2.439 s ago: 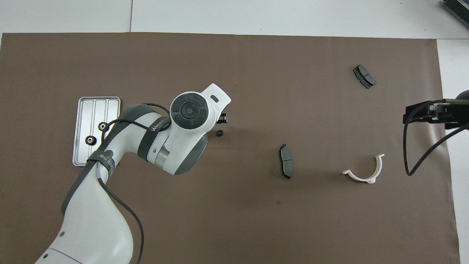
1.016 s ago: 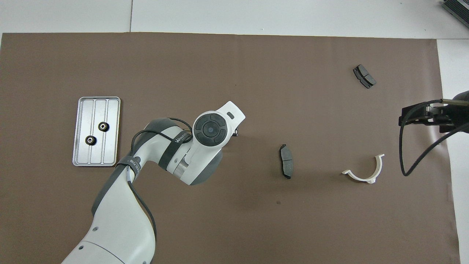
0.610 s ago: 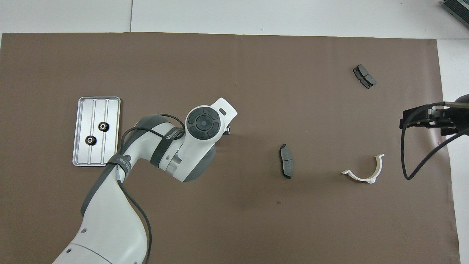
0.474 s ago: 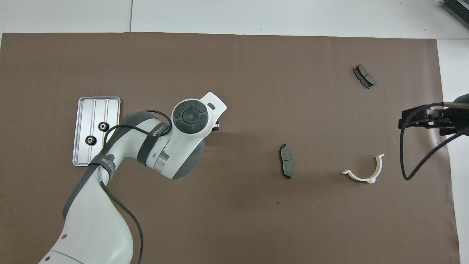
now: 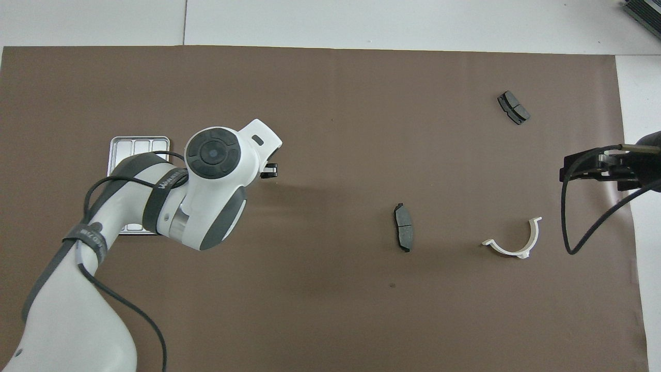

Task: Pick bearing gear from pile to tray

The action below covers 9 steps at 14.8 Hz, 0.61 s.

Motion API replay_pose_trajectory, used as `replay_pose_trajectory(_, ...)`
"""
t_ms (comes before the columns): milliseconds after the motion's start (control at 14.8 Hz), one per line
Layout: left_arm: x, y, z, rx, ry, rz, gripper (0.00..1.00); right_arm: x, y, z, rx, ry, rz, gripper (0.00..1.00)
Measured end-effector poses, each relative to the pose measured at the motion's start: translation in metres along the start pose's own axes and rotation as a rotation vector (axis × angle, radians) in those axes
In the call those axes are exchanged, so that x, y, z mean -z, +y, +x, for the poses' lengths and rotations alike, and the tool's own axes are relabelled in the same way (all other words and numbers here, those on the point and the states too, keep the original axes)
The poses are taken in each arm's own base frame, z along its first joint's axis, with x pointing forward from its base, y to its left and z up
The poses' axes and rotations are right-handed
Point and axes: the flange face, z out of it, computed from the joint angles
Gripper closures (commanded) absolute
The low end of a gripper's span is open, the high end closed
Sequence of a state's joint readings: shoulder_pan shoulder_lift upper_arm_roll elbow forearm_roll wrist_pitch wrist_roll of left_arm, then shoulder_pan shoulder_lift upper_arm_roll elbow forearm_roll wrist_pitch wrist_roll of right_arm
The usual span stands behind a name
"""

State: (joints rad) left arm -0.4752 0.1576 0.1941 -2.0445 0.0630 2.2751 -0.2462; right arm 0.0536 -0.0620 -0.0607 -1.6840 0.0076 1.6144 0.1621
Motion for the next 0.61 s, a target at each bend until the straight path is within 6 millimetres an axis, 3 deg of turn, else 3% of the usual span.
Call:
replay_pose_trajectory(271, -0.012, -0.075, -0.008, -0.021, -0.017, 0.003, 1.00, 0.000, 0.000, 0.000, 0.000, 0.000, 0.000, 0.00)
replay_pose_trajectory(610, -0.036, -0.127, -0.023, 0.034, -0.024, 0.006, 0.96, 0.000, 0.000, 0.000, 0.000, 0.000, 0.000, 0.00)
